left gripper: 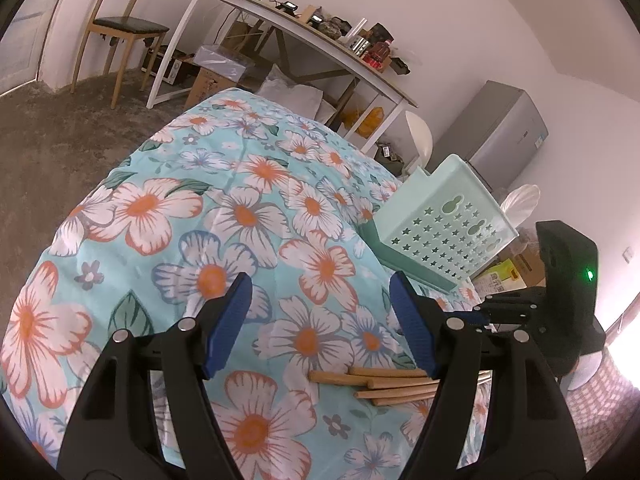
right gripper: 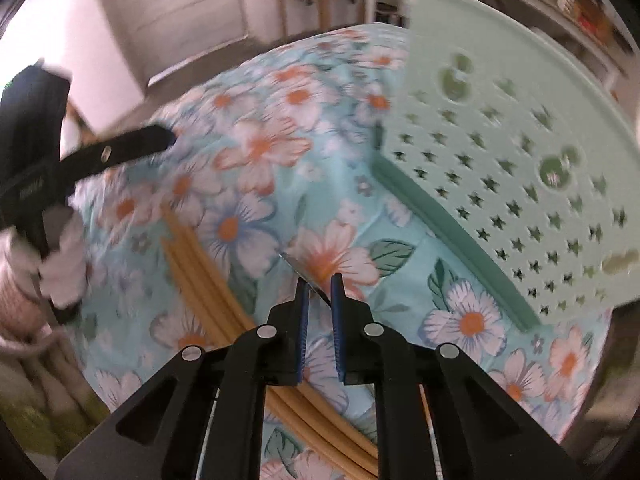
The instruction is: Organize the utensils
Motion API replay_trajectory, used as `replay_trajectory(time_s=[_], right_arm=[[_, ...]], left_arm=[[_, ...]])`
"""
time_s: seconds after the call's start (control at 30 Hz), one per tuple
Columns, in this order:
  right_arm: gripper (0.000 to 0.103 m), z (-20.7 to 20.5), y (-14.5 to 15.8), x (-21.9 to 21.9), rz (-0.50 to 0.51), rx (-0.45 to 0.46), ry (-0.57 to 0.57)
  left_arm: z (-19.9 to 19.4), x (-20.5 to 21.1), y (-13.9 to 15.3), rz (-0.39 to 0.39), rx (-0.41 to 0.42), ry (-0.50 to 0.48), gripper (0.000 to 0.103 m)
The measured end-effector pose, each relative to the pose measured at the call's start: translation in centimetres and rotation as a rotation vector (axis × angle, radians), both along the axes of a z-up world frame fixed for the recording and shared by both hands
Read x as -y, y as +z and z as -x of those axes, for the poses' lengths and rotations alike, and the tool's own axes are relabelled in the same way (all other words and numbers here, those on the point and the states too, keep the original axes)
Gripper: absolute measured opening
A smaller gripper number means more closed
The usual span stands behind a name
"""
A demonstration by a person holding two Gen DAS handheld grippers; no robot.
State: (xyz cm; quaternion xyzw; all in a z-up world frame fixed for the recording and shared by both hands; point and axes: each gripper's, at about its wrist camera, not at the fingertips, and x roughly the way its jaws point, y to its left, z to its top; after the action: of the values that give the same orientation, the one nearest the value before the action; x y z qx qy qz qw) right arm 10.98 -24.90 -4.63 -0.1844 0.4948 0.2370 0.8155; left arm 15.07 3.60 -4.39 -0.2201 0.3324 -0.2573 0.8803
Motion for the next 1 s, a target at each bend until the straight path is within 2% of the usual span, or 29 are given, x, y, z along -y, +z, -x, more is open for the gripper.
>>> replay_trajectory(time_s=[0.23,0.37,0.5,0.63,0.8,1.0], right_arm=[[0.009,1.4,-1.5,-2.6,0.183,0.130,0.089],[0.006,2.3,-0.2,-2.7,0.169,0.237,0.083],[0.004,2.2,2.9,-0.4,0.093,0.312,-0.010],[0.003,1.9,7.0,2.5,-0.043,0.386,-0.119],[0.003,1.9,11.8,4.7,-0.199,0.481,-0.182],[0.003,1.7,18.5,7.4,-0.419,0.638,-0.239]], left_arm=[[0.0,0.0,-0.1,-0.005,-0.005,0.012,0.068],[0.0,0.0,-0.2,-0.008,-0.008,0.021,0.068],[0.0,0.1,-0.3,-0.008,-0.012,0.025,0.068],[0.0,0.3,-0.2,-0.018,-0.009,0.022,0.068],[0.0,0.6,-0.3,-0.029,-0.011,0.022,0.068],[-0.1,0.7,-0.4,-0.034,-0.010,0.025,0.068]])
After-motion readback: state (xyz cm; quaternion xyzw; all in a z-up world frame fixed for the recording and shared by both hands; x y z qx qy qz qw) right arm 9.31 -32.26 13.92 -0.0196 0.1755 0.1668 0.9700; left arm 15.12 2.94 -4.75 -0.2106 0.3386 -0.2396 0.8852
